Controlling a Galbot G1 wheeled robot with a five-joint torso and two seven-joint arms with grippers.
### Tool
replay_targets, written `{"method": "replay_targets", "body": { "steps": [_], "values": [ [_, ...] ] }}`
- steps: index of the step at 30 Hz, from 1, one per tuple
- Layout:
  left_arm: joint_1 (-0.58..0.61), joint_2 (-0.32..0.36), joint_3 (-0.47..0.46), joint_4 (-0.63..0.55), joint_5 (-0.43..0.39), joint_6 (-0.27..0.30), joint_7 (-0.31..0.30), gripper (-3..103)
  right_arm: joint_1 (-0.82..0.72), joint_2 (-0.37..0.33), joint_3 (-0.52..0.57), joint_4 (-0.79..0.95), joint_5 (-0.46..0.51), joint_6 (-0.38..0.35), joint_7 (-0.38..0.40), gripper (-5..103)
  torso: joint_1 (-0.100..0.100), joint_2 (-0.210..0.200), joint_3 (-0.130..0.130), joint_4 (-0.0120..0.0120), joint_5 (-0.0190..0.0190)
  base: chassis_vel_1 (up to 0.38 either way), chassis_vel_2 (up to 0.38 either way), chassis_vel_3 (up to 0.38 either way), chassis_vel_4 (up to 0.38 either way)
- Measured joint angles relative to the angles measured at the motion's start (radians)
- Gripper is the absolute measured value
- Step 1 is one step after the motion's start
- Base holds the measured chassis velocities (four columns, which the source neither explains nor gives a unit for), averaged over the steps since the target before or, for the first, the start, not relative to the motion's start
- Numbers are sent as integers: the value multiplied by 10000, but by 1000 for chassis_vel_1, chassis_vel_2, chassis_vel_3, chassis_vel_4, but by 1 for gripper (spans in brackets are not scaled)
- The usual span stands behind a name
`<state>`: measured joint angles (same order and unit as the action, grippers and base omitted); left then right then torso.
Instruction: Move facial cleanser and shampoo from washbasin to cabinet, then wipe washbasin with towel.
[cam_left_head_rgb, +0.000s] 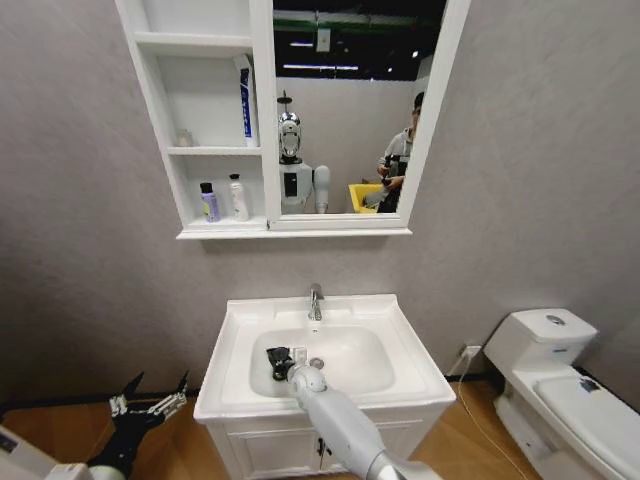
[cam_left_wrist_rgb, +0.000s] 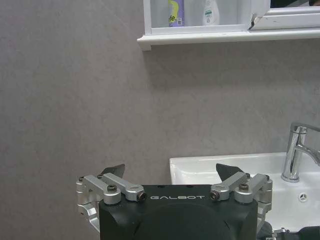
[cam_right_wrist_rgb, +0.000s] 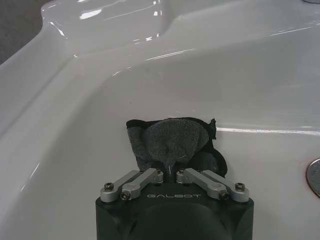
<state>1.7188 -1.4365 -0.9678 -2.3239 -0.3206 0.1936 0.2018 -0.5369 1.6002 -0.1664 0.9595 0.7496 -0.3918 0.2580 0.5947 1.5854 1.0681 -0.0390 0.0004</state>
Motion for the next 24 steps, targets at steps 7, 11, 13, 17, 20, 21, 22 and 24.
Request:
{"method": "replay_targets", "body": {
  "steps": [7, 11, 13, 17, 20, 21, 22, 24],
  "values": [
    [0, 0, 0, 0, 0, 0, 1, 100, -75, -1155, 612, -16, 49, -300, 383, 7, 0, 0, 0, -12, -1, 0, 0, 0, 0],
    [0, 0, 0, 0, 0, 0, 0, 100, -143, -2023, 871, 351, 230, -472, 622, 7, 0, 0, 0, -14, -1, 0, 0, 0, 0],
    [0, 0, 0, 0, 0, 0, 1, 100, -182, -2213, 910, 557, 238, -510, 650, 7, 0, 0, 0, -11, 0, 0, 0, 0, 0],
    [0, 0, -1, 0, 0, 0, 0, 100, -558, -2891, 1115, 2138, -323, -507, 478, 7, 1, 0, -1, -10, -3, 0, 0, 0, 0],
    [0, 0, 1, 0, 0, 0, 2, 100, -1023, -3326, 1450, 3818, -309, -597, 460, 7, 0, 0, -2, -3, -1, 0, 0, 0, 0],
    [0, 0, -1, 0, 0, 0, 1, 100, -1317, -3561, 1709, 4513, -426, -606, 437, 7, -1, 1, -3, -2, -2, 0, 0, 0, 0],
    [0, 0, -1, 0, 0, 0, 1, 100, -1317, -3561, 1709, 4513, -426, -606, 437, 7, -1, 1, -3, -2, -2, 0, 0, 0, 0],
    [0, 0, 0, 0, 0, 0, 2, 100, -2047, -4100, 2354, 5908, -720, -595, 282, 7, 0, 0, -3, -9, 0, 0, 0, 0, 0]
  ]
}}
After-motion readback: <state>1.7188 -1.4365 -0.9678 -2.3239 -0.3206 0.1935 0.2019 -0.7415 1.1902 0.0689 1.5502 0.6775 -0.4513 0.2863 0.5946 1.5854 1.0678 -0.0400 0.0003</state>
